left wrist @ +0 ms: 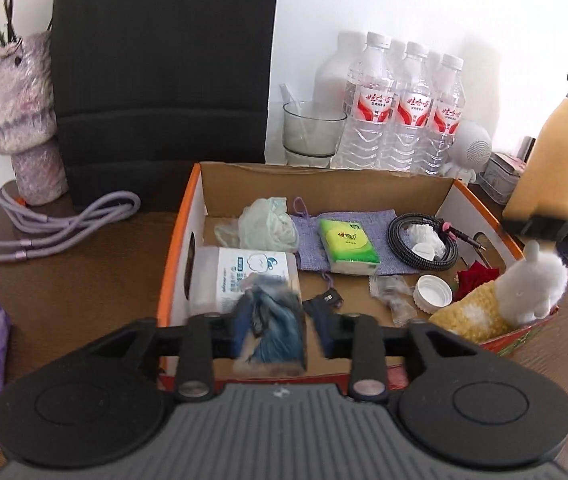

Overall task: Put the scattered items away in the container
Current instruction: 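Open both tools in the box, releasing the sheep and the wrapper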

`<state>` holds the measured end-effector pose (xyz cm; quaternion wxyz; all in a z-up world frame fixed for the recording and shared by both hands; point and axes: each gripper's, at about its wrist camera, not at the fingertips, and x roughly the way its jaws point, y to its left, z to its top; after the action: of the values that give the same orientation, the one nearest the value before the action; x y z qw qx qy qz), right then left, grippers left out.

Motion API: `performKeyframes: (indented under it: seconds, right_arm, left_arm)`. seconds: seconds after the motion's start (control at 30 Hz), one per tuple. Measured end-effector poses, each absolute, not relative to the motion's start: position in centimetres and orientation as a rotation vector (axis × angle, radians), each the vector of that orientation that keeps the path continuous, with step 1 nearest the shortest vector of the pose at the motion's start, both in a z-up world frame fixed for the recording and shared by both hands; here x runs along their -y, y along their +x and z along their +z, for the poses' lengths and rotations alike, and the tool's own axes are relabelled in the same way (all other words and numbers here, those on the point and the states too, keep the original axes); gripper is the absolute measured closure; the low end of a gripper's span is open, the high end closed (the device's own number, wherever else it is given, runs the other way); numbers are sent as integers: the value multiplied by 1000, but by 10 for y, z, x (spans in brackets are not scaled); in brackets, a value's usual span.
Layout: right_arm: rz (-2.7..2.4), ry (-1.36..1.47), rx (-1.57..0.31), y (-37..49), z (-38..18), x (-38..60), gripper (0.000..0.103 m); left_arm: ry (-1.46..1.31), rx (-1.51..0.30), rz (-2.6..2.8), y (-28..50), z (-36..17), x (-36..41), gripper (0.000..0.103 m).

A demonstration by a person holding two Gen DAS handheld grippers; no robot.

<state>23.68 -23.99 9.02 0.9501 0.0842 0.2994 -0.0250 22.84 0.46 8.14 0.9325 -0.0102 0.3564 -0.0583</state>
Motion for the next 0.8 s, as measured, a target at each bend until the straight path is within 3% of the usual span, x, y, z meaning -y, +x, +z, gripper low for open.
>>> performKeyframes:
  seconds: [0.13, 0.27, 0.33, 0.57, 0.67, 0.7, 0.8]
  right_arm:
    - [32, 175, -609, 241, 129, 248, 17]
    - [206, 170, -748, 266, 143, 235, 16]
    - [275, 189, -837, 281, 138, 223, 16]
    - [295, 113, -1061, 307, 95, 180, 16]
    - [291, 99, -1081, 301, 88, 178, 16]
    - [291, 91, -1081, 298, 88, 178, 16]
    - [282, 71, -1057, 288, 95, 180, 16]
  left_arm:
    - [-24, -793, -137, 235, 85, -6, 55]
    - [-42, -828, -138, 245, 90, -10, 50]
    - [-72, -847, -129, 252, 93, -14, 42]
    - [-81, -891, -93, 258, 93, -17, 29]
    - [-68, -904, -70, 257, 90, -18, 14]
    - [-63, -904, -55, 256, 90, -18, 4]
    - [-27, -899, -44, 249, 93, -15, 0]
